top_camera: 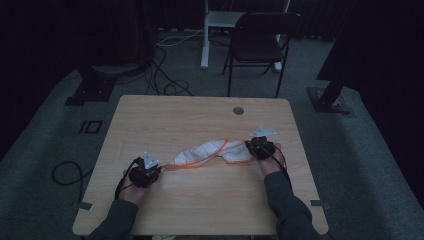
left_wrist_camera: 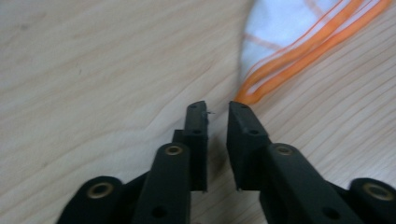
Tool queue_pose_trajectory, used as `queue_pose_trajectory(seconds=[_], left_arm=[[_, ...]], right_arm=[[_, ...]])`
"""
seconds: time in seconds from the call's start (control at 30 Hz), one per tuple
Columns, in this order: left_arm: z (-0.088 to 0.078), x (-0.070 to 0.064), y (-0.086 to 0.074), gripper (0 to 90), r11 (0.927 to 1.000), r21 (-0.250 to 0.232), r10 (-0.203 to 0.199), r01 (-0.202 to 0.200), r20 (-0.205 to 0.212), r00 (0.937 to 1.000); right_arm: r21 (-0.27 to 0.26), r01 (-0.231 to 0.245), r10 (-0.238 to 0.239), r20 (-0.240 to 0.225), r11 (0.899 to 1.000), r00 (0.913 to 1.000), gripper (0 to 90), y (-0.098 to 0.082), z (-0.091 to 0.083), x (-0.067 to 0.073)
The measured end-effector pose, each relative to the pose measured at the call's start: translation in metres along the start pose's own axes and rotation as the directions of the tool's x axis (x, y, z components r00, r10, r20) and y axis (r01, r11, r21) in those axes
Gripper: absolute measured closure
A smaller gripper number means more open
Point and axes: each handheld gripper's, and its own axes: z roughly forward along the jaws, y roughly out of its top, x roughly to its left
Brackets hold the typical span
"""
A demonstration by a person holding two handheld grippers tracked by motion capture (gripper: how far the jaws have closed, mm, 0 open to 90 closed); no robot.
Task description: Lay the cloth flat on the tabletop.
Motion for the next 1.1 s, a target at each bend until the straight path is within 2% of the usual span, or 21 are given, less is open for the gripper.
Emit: queue_pose_trajectory(seconds=[0.2, 0.4, 0.47, 0.57, 0.67, 0.87, 1.1], left_arm=[[0.003, -0.017, 0.014, 69.8, 0.998, -0.044, 0.049, -0.046, 0.055, 0.9973], [0.009, -0.03, 0.029, 64.4, 0.995, -0.074, 0.074, -0.067, 0.1, 0.9922], [0.011, -0.033, 0.035, 62.5, 0.9933, -0.083, 0.088, -0.079, 0.109, 0.9901], [0.013, -0.036, 0.042, 60.7, 0.9914, -0.092, 0.104, -0.093, 0.115, 0.9879], [0.014, -0.038, 0.047, 59.6, 0.9899, -0.1, 0.113, -0.101, 0.118, 0.9867], [0.015, -0.036, 0.047, 59.0, 0.9909, -0.095, 0.105, -0.095, 0.105, 0.989], [0.012, -0.028, 0.041, 57.2, 0.9932, -0.087, 0.084, -0.077, 0.083, 0.993]], right_arm=[[0.003, 0.004, -0.004, -0.005, 1.0, 1.0, 89.8, 0.0, 0.001, 0.001], [0.007, 0.01, -0.01, -0.013, 1.0, 0.9999, 89.3, 0.0, 0.001, 0.004], [0.005, 0.013, -0.013, -0.022, 1.0, 0.9997, 85.4, 0.001, 0.0, 0.005], [-0.01, 0.016, -0.017, -0.033, 1.0, 0.9993, 72.8, 0.003, -0.003, 0.006], [-0.028, 0.03, -0.031, -0.04, 0.999, 0.9987, 66.9, 0.008, -0.006, 0.011], [-0.058, 0.037, -0.042, -0.089, 0.998, 0.9951, 67.2, 0.021, -0.002, 0.023], [-0.064, -0.044, 0.034, -0.144, 0.997, 0.989, 68.8, 0.029, 0.011, 0.025]])
